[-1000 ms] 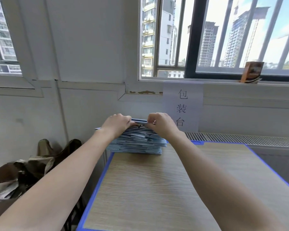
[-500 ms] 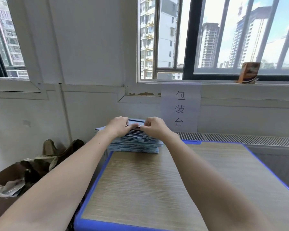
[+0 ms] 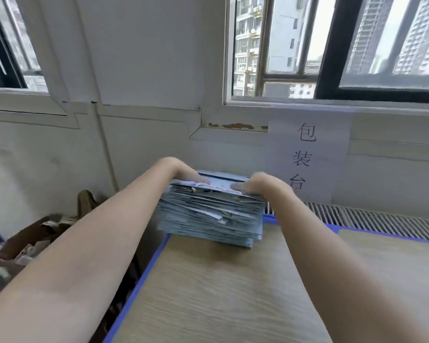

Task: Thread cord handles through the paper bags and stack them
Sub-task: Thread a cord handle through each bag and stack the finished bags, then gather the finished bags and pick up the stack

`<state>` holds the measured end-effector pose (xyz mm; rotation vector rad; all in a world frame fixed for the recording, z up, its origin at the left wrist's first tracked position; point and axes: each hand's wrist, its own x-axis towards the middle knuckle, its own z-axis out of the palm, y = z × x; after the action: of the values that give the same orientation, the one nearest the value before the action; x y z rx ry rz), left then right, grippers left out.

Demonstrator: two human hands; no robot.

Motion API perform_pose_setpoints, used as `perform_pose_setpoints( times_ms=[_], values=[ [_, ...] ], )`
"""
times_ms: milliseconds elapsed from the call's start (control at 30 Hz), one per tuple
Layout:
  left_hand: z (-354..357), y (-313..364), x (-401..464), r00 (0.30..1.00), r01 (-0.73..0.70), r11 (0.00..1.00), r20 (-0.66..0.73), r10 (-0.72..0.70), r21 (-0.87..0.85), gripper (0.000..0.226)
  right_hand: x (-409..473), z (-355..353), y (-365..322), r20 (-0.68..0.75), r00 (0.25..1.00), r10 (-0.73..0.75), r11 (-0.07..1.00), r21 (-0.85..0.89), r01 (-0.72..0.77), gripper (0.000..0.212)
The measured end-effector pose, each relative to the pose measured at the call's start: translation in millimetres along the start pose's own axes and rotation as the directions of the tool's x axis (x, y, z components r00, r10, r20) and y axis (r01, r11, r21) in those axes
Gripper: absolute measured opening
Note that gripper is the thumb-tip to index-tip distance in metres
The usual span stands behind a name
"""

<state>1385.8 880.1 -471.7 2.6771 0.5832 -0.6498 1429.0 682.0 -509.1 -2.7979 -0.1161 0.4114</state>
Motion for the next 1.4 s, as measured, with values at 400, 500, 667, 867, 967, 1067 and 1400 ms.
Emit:
perform_pose_setpoints(
  times_ms=[400,500,667,867,967,1067,1400],
  values=[
    [16.4,-15.9,-18.9,0.989,0.143,0.899,0.085,-0.118,-0.414,0.114,-37.5,7.9,-6.5,0.255,0.909,0.328,0.717,0.560,-0.416,0.124],
    [28.4,-6.1,-34.1,0.993,0.103,0.934,0.085,-0.078,-0.342,0.095,-57.8,-4.4,8.3,0.262,0.907,0.330,0.693,0.585,-0.421,0.107],
    [60.6,15.2,-61.6,0.986,0.074,0.867,0.164,0.009,-0.494,0.090,-85.1,-30.0,42.8,0.310,0.892,0.330,0.717,0.533,-0.450,0.091],
    [79.5,27.1,-57.8,0.913,0.327,0.694,0.403,-0.058,-0.642,0.120,-102.7,-40.2,80.1,0.460,0.785,0.415,0.459,0.640,-0.617,0.088],
    [85.9,41.4,-57.9,0.912,0.384,0.636,0.383,-0.148,-0.669,0.106,-105.0,-25.6,87.4,0.445,0.788,0.426,0.386,0.698,-0.603,0.070],
    [88.5,51.4,-64.9,0.933,0.352,0.699,0.297,-0.205,-0.622,0.098,-105.2,-25.3,90.6,0.422,0.816,0.396,0.408,0.715,-0.568,0.057],
    [47.8,14.7,-2.8,0.964,0.260,0.863,0.161,-0.210,-0.434,0.084,-66.6,-8.4,95.8,0.439,0.791,0.426,0.437,0.665,-0.605,0.096]
  ],
)
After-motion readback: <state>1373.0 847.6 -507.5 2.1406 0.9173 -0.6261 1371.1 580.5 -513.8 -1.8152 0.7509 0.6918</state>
